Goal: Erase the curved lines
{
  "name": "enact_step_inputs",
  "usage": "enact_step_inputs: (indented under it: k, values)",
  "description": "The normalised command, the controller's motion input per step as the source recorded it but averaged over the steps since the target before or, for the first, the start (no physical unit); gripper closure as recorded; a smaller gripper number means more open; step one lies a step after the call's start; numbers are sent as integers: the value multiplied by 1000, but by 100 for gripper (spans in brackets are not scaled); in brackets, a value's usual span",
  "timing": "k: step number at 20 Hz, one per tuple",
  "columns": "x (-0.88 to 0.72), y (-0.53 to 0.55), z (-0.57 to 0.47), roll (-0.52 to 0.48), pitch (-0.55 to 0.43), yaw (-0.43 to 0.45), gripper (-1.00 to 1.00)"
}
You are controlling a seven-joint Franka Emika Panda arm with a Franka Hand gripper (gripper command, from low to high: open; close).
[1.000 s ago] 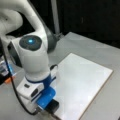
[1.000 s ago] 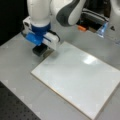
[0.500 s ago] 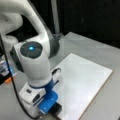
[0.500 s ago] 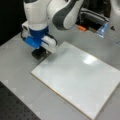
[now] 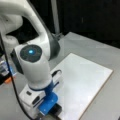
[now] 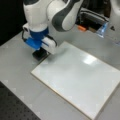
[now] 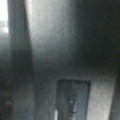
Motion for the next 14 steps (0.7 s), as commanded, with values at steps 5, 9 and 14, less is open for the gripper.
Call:
enact_step_inputs:
  k: [5, 9, 14]
  values:
    - [-162, -121, -86, 135, -13, 27, 100]
    - [-158, -72, -122, 157, -59, 53, 100]
    - [-129, -61, -141, 146, -106, 20, 100]
